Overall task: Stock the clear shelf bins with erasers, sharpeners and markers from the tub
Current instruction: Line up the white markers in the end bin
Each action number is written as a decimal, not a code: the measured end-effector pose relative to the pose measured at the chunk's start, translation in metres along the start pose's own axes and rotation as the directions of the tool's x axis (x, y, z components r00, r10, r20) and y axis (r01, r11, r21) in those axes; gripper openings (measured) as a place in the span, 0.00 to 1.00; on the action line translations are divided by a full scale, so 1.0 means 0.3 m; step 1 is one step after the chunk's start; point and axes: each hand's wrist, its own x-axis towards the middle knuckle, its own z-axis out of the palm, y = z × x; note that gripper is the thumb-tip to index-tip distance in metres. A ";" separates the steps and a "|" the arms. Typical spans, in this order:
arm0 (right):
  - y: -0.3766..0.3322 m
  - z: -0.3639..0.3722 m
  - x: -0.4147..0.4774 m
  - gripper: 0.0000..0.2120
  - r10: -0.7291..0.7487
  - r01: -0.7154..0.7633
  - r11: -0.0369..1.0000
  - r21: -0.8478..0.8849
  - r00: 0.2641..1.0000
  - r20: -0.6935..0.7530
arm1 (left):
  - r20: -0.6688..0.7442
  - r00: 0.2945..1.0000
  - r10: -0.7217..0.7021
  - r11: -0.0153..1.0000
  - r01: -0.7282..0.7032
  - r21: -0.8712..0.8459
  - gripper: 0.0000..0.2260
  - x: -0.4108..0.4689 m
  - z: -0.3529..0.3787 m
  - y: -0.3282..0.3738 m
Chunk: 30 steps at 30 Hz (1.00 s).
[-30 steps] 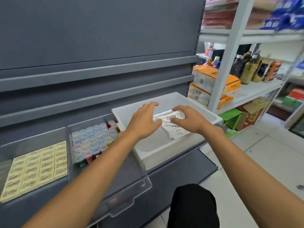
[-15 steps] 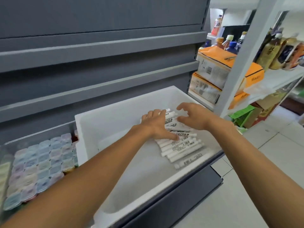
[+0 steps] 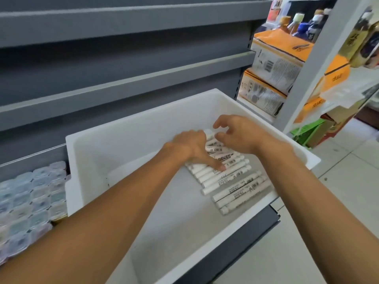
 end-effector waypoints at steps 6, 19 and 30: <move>-0.005 -0.006 -0.010 0.14 -0.011 0.021 0.990 0.137 0.997 -0.071 | 0.077 0.997 -0.019 0.999 0.022 -0.044 0.23 -0.035 -0.023 0.016; 0.005 -0.020 -0.015 0.07 -0.026 0.072 0.964 0.257 0.984 -0.176 | -0.120 0.985 0.120 0.992 -0.122 -0.008 0.26 -0.135 0.033 0.087; -0.065 -0.054 -0.099 0.09 -0.065 0.187 0.924 0.333 0.937 -0.344 | -0.135 0.980 -0.147 0.952 0.103 -0.288 0.20 -0.252 -0.009 -0.040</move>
